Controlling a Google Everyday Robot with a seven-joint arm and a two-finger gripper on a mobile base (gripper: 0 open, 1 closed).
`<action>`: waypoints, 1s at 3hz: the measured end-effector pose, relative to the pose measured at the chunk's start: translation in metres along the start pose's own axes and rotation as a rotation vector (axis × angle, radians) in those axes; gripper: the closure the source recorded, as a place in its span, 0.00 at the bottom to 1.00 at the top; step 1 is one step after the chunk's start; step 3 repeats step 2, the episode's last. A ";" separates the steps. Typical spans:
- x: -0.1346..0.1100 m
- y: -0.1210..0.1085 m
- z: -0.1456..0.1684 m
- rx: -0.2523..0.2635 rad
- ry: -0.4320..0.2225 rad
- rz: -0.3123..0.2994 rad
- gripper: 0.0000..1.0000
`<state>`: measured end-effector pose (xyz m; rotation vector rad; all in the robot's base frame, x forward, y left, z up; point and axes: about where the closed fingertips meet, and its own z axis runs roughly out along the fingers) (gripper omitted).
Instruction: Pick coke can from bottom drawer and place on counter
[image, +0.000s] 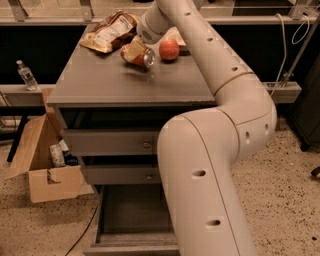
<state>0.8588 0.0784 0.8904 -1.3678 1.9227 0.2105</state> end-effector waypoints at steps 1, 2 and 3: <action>0.007 -0.009 -0.012 0.011 -0.014 0.018 0.00; 0.025 -0.023 -0.046 0.022 -0.098 0.047 0.00; 0.025 -0.023 -0.046 0.022 -0.098 0.047 0.00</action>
Offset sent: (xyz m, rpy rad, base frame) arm -0.0366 -0.1329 0.0418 0.2459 -0.0847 -0.0465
